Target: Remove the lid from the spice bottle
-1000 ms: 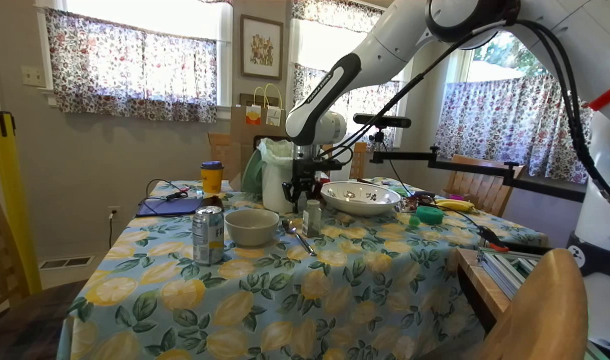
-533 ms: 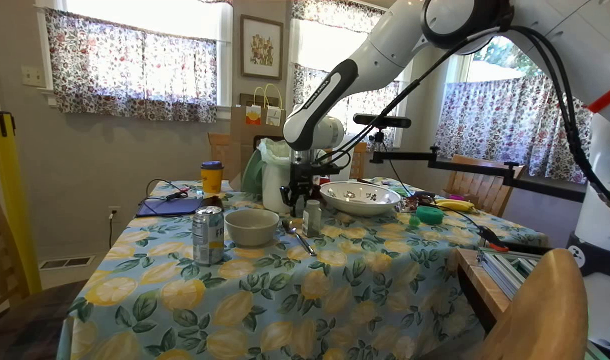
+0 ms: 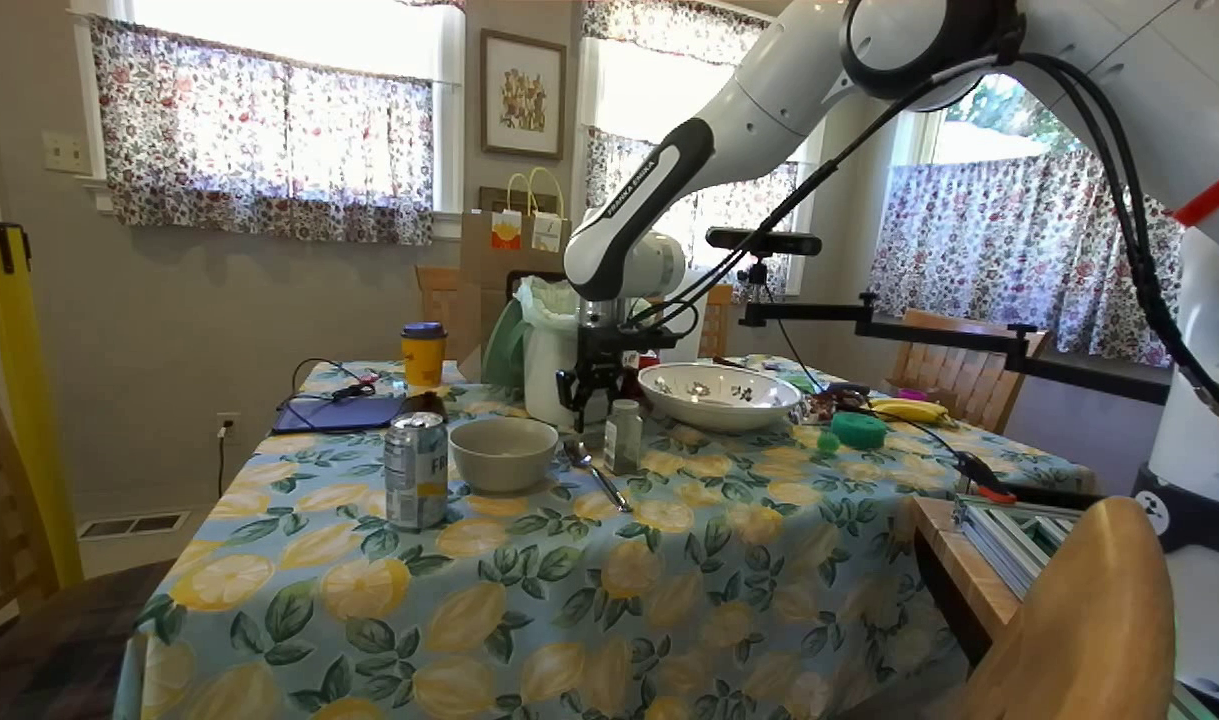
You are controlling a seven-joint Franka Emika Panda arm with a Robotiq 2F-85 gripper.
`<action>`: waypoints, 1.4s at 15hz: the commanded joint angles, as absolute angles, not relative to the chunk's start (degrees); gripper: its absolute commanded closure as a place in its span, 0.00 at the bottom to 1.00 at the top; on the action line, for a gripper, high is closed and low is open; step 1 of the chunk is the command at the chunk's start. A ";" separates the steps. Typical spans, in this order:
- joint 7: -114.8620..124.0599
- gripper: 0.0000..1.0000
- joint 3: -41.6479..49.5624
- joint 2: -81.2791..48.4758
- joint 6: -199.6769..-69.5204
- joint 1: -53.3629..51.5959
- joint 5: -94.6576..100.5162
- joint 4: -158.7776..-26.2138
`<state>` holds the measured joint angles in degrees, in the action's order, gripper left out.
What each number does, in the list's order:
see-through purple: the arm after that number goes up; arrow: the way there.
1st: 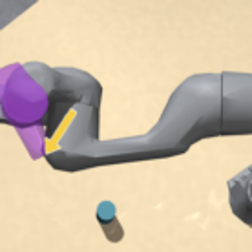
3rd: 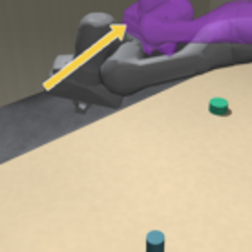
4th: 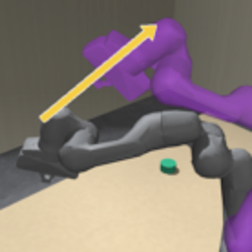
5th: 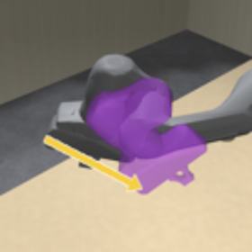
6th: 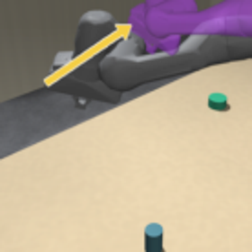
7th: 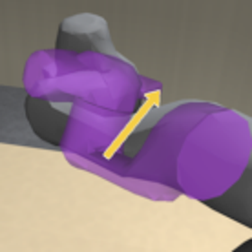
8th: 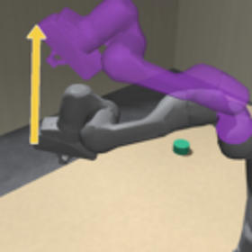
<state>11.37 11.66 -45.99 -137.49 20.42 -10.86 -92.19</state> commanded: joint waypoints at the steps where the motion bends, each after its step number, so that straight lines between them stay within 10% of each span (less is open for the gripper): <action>1: 9.53 0.06 10.72 -46.91 -135.42 21.80 -11.89 -89.67; 21: -4.38 0.00 8.41 -24.19 -118.67 21.71 -15.06 -101.03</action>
<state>0.20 8.93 -29.50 -118.80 22.36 -14.55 -94.77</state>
